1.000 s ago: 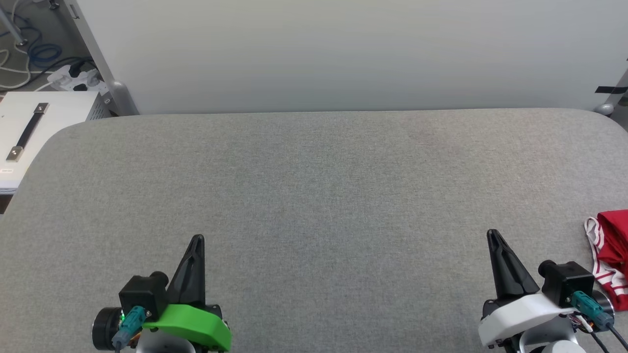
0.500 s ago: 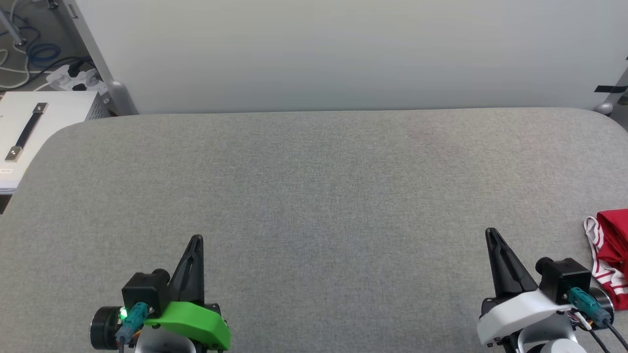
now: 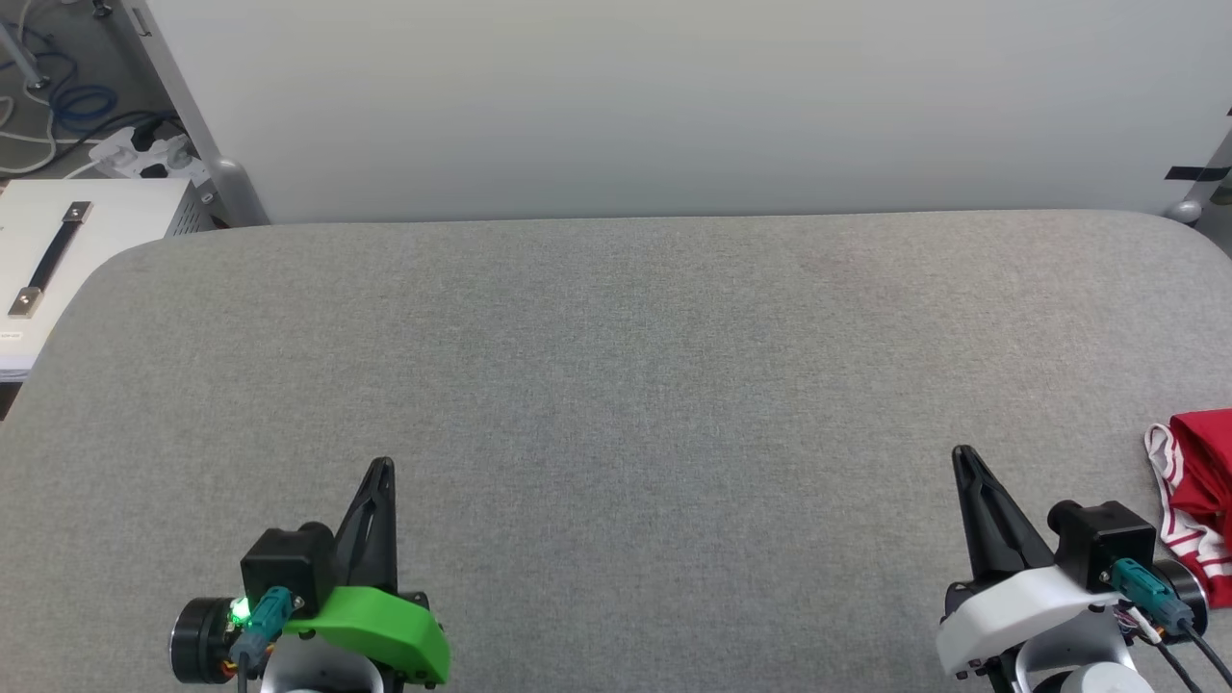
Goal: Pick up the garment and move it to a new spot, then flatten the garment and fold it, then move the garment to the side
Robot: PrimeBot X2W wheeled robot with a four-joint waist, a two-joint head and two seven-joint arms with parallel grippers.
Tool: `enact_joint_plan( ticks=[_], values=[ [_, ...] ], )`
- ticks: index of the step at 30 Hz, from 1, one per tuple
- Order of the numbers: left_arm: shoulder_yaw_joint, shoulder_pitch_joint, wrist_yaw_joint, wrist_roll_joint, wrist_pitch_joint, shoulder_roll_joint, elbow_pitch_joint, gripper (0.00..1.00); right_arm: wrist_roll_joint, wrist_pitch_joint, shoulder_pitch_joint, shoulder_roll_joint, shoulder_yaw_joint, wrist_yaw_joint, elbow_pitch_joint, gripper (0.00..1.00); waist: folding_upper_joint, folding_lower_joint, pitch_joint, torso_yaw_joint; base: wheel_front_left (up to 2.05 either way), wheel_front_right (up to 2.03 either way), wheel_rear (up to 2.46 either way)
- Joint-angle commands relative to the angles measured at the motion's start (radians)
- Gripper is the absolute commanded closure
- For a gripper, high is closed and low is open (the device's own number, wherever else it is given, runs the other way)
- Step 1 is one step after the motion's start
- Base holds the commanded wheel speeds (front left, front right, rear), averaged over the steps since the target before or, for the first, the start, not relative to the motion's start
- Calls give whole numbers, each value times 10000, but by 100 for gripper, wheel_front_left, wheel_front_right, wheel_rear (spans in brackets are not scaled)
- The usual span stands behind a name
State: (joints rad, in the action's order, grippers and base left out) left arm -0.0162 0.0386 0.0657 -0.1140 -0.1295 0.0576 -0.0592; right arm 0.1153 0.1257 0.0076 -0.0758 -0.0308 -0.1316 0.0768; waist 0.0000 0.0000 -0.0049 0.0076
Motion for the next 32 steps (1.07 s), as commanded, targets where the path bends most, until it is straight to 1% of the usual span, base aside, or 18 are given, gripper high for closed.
enact_joint_plan(
  ticks=[1, 32],
  values=[
    [46, -189, -68, 94, 85, -39, 39, 100, -113, -76, -40, 32, 34, 5, -86, 100, 0, 0, 1, -1, 0, 0, 0],
    [105, -289, -369, 628, 703, -57, 321, 100, -644, -679, -58, 146, 174, 7, -434, 100, 0, 0, 25, -39, 0, 0, 0]
  ],
)
